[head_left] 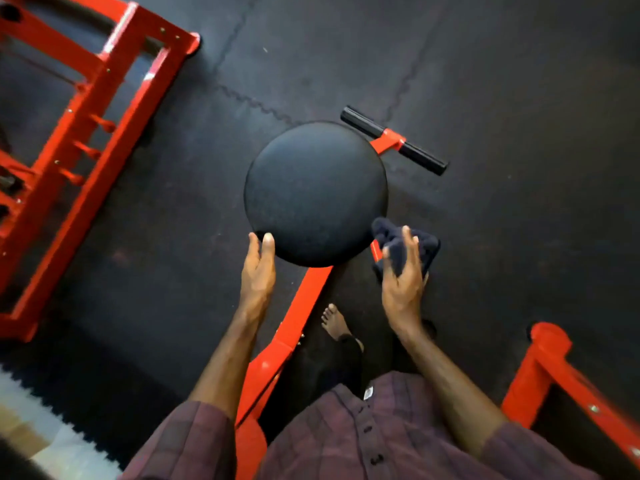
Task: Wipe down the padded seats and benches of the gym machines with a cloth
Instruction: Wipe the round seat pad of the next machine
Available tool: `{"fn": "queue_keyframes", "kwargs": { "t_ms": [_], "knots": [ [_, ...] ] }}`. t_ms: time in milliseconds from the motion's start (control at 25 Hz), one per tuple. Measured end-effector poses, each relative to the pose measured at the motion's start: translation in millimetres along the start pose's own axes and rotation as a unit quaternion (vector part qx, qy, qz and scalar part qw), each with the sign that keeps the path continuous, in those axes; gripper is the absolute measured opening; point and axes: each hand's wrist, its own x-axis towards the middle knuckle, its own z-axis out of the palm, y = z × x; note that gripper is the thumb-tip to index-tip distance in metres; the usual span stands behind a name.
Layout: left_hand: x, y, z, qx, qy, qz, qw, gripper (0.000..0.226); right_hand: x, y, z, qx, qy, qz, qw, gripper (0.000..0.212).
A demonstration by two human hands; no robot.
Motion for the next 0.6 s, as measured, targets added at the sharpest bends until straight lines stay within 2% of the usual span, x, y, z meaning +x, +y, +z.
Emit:
{"fn": "queue_keyframes", "kwargs": {
  "t_ms": [40,80,120,160,200,240,280,360,440,520,600],
  "knots": [
    [3,-3,-2,0.005,-0.007,0.007,1.0,0.111,-15,-7,19,0.063,0.054,0.15,0.985,0.053],
    [6,-4,-2,0.011,-0.01,0.016,1.0,0.109,-33,-19,40,0.118,0.054,0.27,0.954,0.063],
    [7,-2,-1,0.02,-0.012,0.024,0.999,0.108,-51,-31,61,0.189,0.032,0.343,0.919,0.086],
    [11,-4,-2,0.028,-0.013,0.027,0.999,0.109,-69,-35,86,0.225,0.037,0.373,0.899,0.111],
    [13,-4,-3,0.037,-0.013,0.03,0.999,0.113,-85,-35,111,0.229,0.055,0.373,0.897,0.127],
    [17,-5,-4,0.043,-0.01,0.032,0.998,0.115,-90,-29,136,0.243,0.064,0.357,0.899,0.127],
    [20,-5,-5,0.054,-0.01,0.033,0.998,0.117,-83,-26,151,0.262,0.082,0.348,0.897,0.117],
    [22,-1,-4,0.071,-0.017,0.032,0.997,0.122,-50,-31,144,0.316,0.156,0.343,0.871,0.091],
    [18,6,2,0.081,-0.028,0.021,0.996,0.126,-10,-17,135,0.322,0.22,0.328,0.861,0.081],
    [13,11,4,0.072,-0.037,0.015,0.997,0.117,9,-3,130,0.308,0.232,0.31,0.869,0.067],
    [9,15,3,0.073,-0.046,0.012,0.996,0.111,-5,3,138,0.303,0.187,0.314,0.88,0.062]
  ]
}}
